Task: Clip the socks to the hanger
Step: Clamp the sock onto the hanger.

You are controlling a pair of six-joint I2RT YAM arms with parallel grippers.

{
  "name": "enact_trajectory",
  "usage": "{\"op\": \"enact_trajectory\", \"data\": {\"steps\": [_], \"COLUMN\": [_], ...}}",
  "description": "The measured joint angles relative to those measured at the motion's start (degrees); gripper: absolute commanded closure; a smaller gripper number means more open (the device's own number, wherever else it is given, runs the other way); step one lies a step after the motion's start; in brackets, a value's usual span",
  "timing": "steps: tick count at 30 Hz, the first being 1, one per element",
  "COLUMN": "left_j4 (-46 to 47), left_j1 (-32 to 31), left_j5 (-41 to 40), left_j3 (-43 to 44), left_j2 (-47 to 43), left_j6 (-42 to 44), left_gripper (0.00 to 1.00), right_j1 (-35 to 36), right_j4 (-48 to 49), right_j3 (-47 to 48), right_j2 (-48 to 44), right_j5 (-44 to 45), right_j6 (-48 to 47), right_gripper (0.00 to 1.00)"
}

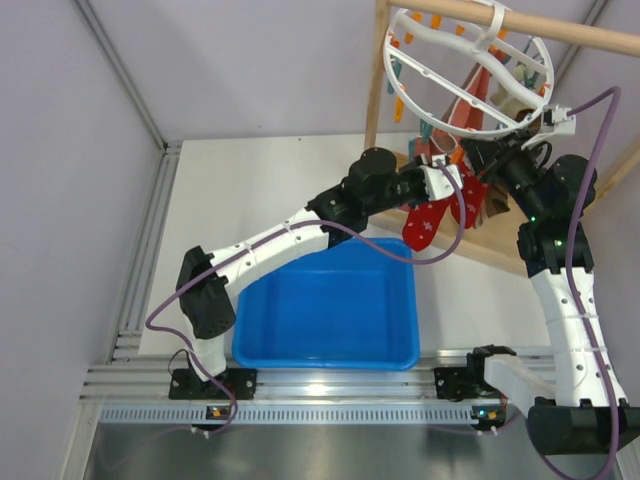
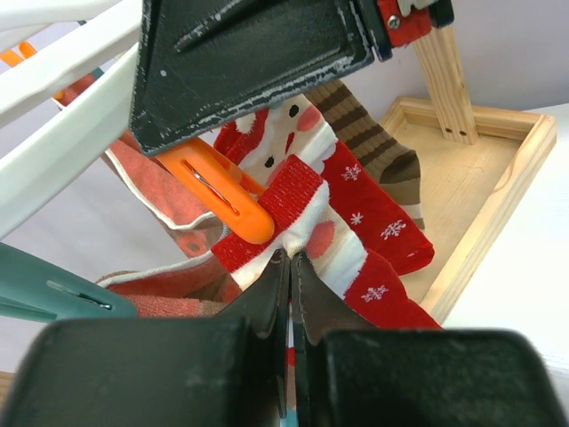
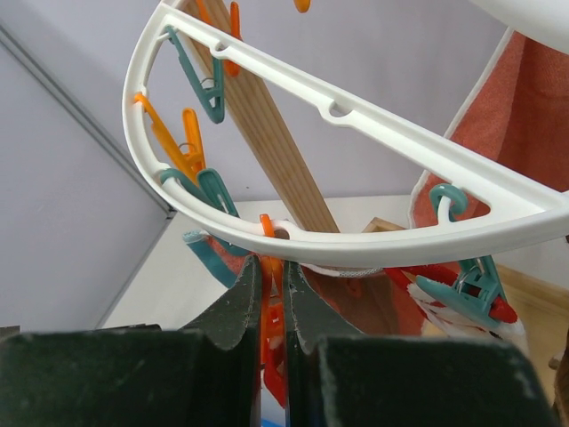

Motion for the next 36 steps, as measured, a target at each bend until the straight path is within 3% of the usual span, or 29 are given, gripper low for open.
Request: {"op": "enact_trajectory", "data": {"steps": [10,18,23,27,28,31,36], "left_j4": [0.4,0.3,0.5,1.3,1.5,2.1,2.5], "left_j1": [0.0,0.0,0.0,0.0,0.0,0.0,0.0], "left_j5": [0.0,-0.2,-0.3,-0.9,-1.1,-1.5,-1.5], "left_j3": [0.9,1.8,2.2,2.2,2.2,2.2,1.5], "left_j2": [0.0,0.4,0.9,0.9,0.9,0.9,0.5], "left_j6": [1.0,1.7,2.0,1.8,1.7,0.9,-0.9], "left_gripper": [1.0,1.0,1.0,0.78,0.65,0.54,0.44], "right_j1": [0.0,0.0,0.0,0.1,0.1,0.1,0.0], "right_j4": [0.0,0.2,0.0,0.0,-0.2,-1.6,-3.7], "right_j3": [0.0,0.0,0.0,0.0,0.0,0.0,0.2], "right_j2": [0.0,-0.1,-0.2,-0.3,-0.5,-1.4,-3.7], "right_j5": [0.0,-0.5,-0.7,-0.7,-0.7,-0.6,-0.2], "right_j6": [-0.1,0.0,0.0,0.0,-0.1,-0.6,-2.3], "right_gripper": [1.0,0.62,0.6,0.57,0.56,0.56,0.56]}}
